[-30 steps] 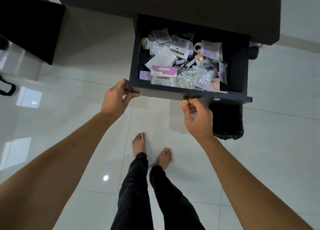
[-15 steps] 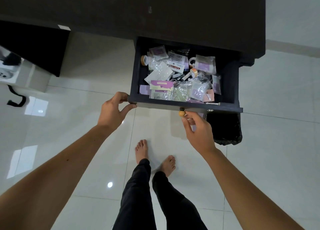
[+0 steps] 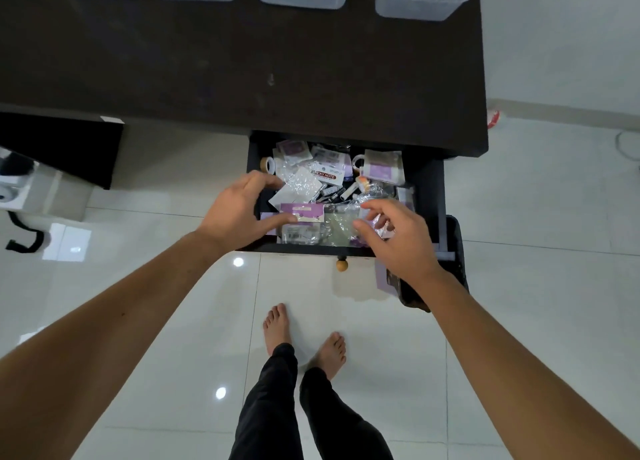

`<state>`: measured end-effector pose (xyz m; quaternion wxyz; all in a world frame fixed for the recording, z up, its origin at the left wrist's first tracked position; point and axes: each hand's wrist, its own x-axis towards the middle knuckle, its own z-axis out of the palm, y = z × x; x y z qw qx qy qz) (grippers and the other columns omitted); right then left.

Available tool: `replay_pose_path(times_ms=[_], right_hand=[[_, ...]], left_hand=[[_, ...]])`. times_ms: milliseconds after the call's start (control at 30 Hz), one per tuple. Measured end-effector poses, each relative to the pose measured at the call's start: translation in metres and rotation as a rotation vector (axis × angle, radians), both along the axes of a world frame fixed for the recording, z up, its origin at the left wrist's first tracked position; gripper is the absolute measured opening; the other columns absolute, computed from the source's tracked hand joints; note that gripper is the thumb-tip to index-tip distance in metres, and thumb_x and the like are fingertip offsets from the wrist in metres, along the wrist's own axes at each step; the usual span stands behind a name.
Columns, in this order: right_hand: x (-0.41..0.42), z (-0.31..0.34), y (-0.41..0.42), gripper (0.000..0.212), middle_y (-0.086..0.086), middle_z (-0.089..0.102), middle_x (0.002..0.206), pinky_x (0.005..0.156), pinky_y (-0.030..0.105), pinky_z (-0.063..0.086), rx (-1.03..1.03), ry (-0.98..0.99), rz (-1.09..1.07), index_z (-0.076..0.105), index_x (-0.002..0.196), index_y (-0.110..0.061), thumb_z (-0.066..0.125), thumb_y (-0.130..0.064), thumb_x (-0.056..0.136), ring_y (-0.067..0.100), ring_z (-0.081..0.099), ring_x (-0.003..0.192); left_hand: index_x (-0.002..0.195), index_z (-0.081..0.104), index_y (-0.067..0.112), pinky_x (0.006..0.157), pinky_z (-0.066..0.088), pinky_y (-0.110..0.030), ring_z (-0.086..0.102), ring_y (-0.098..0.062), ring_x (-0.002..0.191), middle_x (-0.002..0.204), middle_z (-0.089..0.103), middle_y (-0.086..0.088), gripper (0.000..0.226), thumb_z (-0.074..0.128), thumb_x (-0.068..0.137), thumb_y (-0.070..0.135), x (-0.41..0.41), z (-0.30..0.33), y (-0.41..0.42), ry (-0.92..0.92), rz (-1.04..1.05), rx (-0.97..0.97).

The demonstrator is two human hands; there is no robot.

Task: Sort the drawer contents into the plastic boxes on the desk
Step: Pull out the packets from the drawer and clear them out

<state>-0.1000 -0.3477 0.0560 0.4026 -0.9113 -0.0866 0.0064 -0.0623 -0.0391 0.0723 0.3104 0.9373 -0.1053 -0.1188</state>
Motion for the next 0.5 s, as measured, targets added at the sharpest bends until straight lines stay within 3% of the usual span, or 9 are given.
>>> replay_pose_path(times_ms=[167, 333, 500], right_hand=[[0.032, -0.012, -0.007, 0.054, -0.011, 0.058, 0.124, 0.106, 0.042, 0.052, -0.235, 0.231, 0.116, 0.066, 0.139, -0.025, 0.075, -0.049, 0.092, 0.009, 0.055, 0.113], [0.047, -0.019, -0.001, 0.065, -0.008, 0.054, 0.13, 0.108, 0.046, 0.053, -0.243, 0.404, 0.129, 0.055, 0.148, -0.035, 0.077, -0.051, 0.089, 0.011, 0.057, 0.114], [0.05, -0.024, -0.001, 0.023, -0.01, 0.057, 0.108, 0.092, 0.032, 0.054, -0.191, 0.376, 0.1, 0.077, 0.106, -0.023, 0.083, -0.036, 0.088, 0.011, 0.059, 0.097]], left_hand=[[0.148, 0.052, 0.02, 0.11, 0.05, -0.039, 0.059, -0.022, 0.131, 0.146, 0.06, -0.001, 0.075, 0.083, 0.085, 0.049, 0.03, -0.022, -0.038, 0.114, -0.197, 0.115], [0.149, 0.05, 0.023, 0.108, 0.049, -0.039, 0.059, -0.024, 0.125, 0.136, 0.064, -0.004, 0.083, 0.092, 0.079, 0.039, 0.037, -0.043, -0.052, 0.227, -0.232, 0.187], [0.139, 0.059, 0.022, 0.102, 0.052, -0.037, 0.06, -0.02, 0.114, 0.126, 0.064, -0.001, 0.072, 0.094, 0.077, 0.031, 0.037, -0.047, -0.048, 0.219, -0.17, 0.108]])
